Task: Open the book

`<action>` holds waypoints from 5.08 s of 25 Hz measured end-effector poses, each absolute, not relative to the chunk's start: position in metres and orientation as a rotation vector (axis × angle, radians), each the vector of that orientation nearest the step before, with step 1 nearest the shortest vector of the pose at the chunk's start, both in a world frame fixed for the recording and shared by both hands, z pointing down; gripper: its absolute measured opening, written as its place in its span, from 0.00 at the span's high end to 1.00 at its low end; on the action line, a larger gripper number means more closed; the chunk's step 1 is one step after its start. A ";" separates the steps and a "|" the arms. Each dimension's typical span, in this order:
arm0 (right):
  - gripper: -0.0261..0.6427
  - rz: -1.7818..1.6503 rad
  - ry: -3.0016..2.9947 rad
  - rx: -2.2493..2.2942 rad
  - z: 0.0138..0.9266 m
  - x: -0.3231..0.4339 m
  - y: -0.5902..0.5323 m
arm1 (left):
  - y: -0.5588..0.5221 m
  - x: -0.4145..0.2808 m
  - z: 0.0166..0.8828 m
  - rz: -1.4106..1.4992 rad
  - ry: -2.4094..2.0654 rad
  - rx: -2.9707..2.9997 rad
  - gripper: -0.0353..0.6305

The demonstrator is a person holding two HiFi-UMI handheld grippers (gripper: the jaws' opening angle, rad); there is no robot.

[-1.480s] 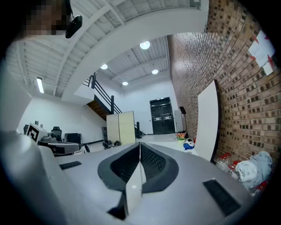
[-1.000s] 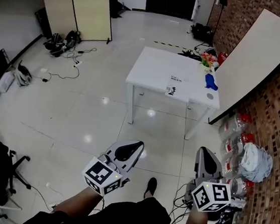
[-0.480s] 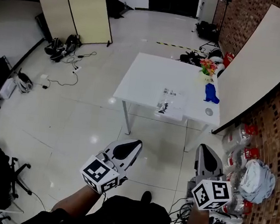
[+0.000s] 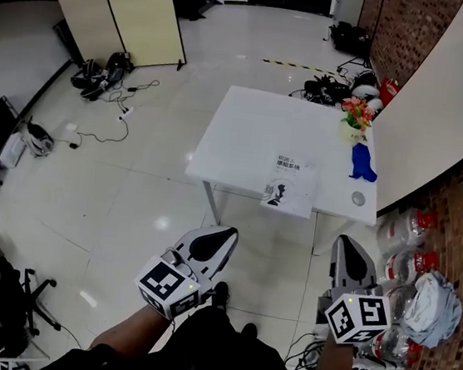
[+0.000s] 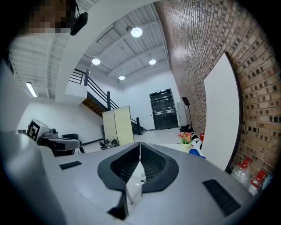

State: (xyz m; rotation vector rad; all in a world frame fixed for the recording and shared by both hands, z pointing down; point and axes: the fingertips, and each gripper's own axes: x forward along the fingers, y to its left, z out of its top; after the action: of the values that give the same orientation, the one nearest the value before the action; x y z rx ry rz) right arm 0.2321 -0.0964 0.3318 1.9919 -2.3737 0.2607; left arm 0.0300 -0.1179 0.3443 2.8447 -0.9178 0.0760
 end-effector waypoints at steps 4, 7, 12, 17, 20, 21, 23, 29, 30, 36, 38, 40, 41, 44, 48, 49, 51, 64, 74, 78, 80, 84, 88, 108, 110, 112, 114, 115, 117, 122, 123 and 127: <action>0.96 0.273 -2.340 2.053 0.330 0.225 -0.143 | -0.174 0.022 0.347 0.076 -0.839 2.887 0.94; 0.96 0.236 -2.315 2.077 0.326 0.219 -0.175 | -0.217 0.015 0.346 0.056 -0.807 2.904 0.94; 0.96 0.294 -2.217 2.134 0.336 0.222 -0.224 | -0.271 0.020 0.356 0.050 -0.716 2.906 0.94; 0.96 0.299 -2.275 2.109 0.351 0.237 -0.269 | -0.316 0.038 0.371 0.089 -0.698 2.884 0.94; 0.96 0.355 -2.256 2.075 0.374 0.254 -0.302 | -0.349 0.055 0.381 0.137 -0.724 2.864 0.94; 0.96 0.379 -2.248 2.058 0.383 0.262 -0.313 | -0.360 0.061 0.384 0.148 -0.741 2.850 0.94; 0.96 0.410 -2.251 2.021 0.398 0.278 -0.335 | -0.379 0.076 0.392 0.168 -0.781 2.827 0.94; 0.96 0.500 -2.310 1.924 0.428 0.319 -0.393 | -0.433 0.111 0.418 0.225 -0.907 2.729 0.94; 0.96 0.514 -2.315 1.902 0.433 0.324 -0.401 | -0.441 0.117 0.421 0.240 -0.914 2.727 0.94; 0.95 0.693 -2.260 1.826 0.486 0.331 -0.432 | -0.463 0.140 0.455 0.320 -0.872 2.642 0.94; 0.95 0.769 -2.204 1.810 0.512 0.332 -0.437 | -0.471 0.143 0.480 0.385 -0.865 2.595 0.94; 0.87 0.867 -2.159 1.795 0.540 0.329 -0.438 | -0.477 0.142 0.511 0.454 -0.848 2.518 0.94; 0.85 0.918 -2.134 1.789 0.554 0.327 -0.438 | -0.480 0.141 0.524 0.482 -0.835 2.487 0.94; 0.85 1.028 -2.021 1.760 0.601 0.327 -0.434 | -0.489 0.143 0.558 0.550 -0.812 2.439 0.94; 0.85 1.150 -1.882 1.732 0.652 0.331 -0.421 | -0.489 0.148 0.600 0.648 -0.781 2.410 0.94; 0.85 1.183 -1.858 1.731 0.661 0.331 -0.418 | -0.488 0.150 0.610 0.675 -0.776 2.400 0.94; 0.85 1.232 -1.824 1.724 0.675 0.332 -0.414 | -0.487 0.154 0.627 0.709 -0.764 2.375 0.94; 0.86 1.367 -1.764 1.695 0.697 0.331 -0.409 | -0.476 0.153 0.642 0.739 -0.689 2.375 0.94; 0.92 1.411 -1.725 1.768 0.694 0.336 -0.409 | -0.465 0.148 0.641 0.745 -0.688 2.381 0.94; 0.94 1.426 -1.746 1.774 0.689 0.336 -0.408 | -0.465 0.145 0.637 0.734 -0.703 2.383 0.94; 0.94 1.427 -1.766 1.770 0.682 0.335 -0.407 | -0.464 0.143 0.633 0.729 -0.717 2.381 0.94; 0.95 1.416 -1.787 1.765 0.668 0.333 -0.410 | -0.462 0.137 0.624 0.708 -0.757 2.379 0.94; 0.96 1.417 -1.867 1.753 0.640 0.323 -0.413 | -0.457 0.131 0.613 0.679 -0.802 2.374 0.94; 0.96 1.259 -2.157 1.411 0.555 0.061 -0.494 | -0.506 -0.044 0.550 0.342 -0.932 2.425 0.94; 0.96 1.238 -2.124 1.363 0.574 0.032 -0.505 | -0.509 -0.066 0.554 0.342 -0.948 2.409 0.94; 0.96 1.223 -2.068 1.324 0.600 0.009 -0.512 | -0.511 -0.085 0.560 0.353 -0.967 2.390 0.94; 0.96 1.229 -2.000 1.301 0.628 -0.006 -0.514 | -0.512 -0.101 0.567 0.369 -0.975 2.374 0.94; 0.96 1.231 -1.968 1.291 0.641 -0.013 -0.514 | -0.512 -0.108 0.571 0.377 -0.973 2.362 0.94; 0.96 1.227 -1.917 1.272 0.663 -0.024 -0.513 | -0.512 -0.120 0.579 0.392 -0.968 2.337 0.94; 0.96 1.248 -1.879 1.262 0.687 -0.039 -0.512 | -0.508 -0.135 0.591 0.407 -0.939 2.311 0.94; 0.96 1.257 -1.883 1.252 0.688 -0.041 -0.512 | -0.505 -0.134 0.591 0.409 -0.923 2.312 0.94; 0.96 1.229 -1.939 1.238 0.681 -0.044 -0.514 | -0.499 -0.128 0.595 0.428 -0.879 2.321 0.94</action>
State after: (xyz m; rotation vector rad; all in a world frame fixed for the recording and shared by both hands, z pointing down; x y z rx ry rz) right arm -0.0439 -0.5143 0.6805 1.2384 -1.9392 1.2288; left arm -0.1281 -0.4990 0.5948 2.3213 -0.8791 0.4284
